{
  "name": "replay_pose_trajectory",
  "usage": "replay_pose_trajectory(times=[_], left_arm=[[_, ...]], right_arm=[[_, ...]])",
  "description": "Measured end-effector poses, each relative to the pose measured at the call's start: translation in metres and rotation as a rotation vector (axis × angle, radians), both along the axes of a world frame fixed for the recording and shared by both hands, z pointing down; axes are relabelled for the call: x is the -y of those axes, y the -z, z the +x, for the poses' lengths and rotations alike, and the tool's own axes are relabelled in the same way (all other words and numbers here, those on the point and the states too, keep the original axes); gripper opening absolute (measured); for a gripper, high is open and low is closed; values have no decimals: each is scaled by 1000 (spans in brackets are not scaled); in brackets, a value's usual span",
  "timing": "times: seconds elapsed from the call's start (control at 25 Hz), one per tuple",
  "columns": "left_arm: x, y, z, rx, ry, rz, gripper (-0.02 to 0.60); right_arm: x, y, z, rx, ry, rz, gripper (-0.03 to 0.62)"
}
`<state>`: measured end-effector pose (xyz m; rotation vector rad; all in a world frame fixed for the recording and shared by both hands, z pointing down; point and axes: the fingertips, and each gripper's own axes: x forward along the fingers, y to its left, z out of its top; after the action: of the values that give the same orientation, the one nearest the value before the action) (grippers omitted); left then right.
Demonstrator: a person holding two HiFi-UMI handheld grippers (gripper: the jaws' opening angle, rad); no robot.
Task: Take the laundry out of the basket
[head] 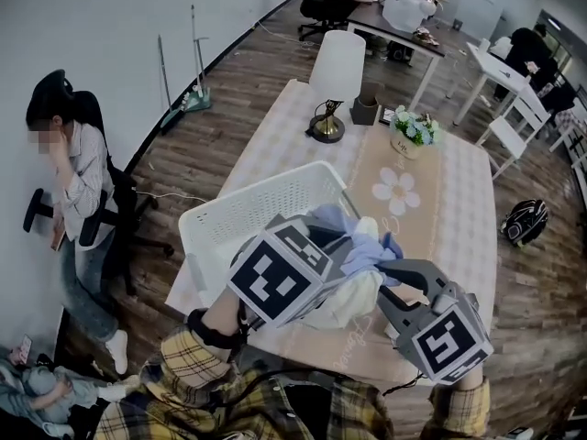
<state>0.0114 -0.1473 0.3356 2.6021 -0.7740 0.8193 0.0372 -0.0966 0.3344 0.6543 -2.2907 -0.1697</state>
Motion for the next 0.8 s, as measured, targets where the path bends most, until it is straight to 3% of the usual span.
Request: replay_pose_trajectory(times=[0.4,0.8], left_arm=[[-29,15,99,-15,106,69,54],[-54,16,165,1,166,78,54]], right_arm=[[-27,4,100,-1,77,47,92],[-50,3,167,6,123,37,92]])
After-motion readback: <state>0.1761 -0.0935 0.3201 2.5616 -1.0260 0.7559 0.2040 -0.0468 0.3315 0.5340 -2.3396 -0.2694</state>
